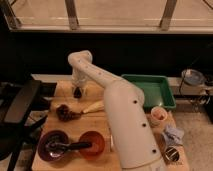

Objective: Wipe table surface with eraser

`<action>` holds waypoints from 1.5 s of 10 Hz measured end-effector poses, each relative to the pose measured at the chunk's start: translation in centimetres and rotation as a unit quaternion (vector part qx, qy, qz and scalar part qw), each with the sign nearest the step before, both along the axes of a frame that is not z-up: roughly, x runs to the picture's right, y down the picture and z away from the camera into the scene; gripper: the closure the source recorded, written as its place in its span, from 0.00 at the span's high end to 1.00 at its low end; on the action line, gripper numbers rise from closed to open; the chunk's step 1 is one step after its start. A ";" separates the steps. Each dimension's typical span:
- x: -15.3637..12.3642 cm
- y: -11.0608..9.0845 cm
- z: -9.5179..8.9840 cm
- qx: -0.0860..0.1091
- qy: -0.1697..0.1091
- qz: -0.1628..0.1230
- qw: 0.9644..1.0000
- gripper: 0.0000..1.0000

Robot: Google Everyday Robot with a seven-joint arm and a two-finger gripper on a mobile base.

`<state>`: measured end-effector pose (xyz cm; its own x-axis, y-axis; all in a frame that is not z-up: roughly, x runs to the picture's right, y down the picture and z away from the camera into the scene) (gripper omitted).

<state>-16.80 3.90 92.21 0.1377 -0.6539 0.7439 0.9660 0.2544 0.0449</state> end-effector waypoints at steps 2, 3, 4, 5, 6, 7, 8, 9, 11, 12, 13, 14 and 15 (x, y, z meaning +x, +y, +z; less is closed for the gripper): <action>1.0 2.2 -0.7 -0.025 -0.005 0.006 1.000 0.00; 2.0 3.1 -0.9 -0.040 -0.003 0.002 0.999 0.00; 3.2 4.0 -1.2 -0.057 0.000 -0.004 0.998 0.00; 4.1 4.2 -1.4 -0.066 0.003 -0.006 0.998 0.00; 5.6 4.0 -1.4 -0.075 0.012 -0.008 0.997 0.00; 7.0 3.7 -1.4 -0.081 0.024 -0.008 0.996 0.00; 7.9 3.5 -1.3 -0.087 0.035 -0.010 0.996 0.00; 8.7 3.1 -0.7 -0.095 0.046 -0.012 0.994 0.00; 9.2 2.5 0.7 -0.102 0.057 -0.016 0.993 0.00; 9.1 2.1 1.6 -0.104 0.059 -0.019 0.993 0.00; 8.7 1.9 2.1 -0.104 0.056 -0.022 0.993 0.00; 7.6 1.6 2.2 -0.100 0.049 -0.028 0.993 0.00; 6.8 1.6 2.2 -0.097 0.042 -0.032 0.994 0.00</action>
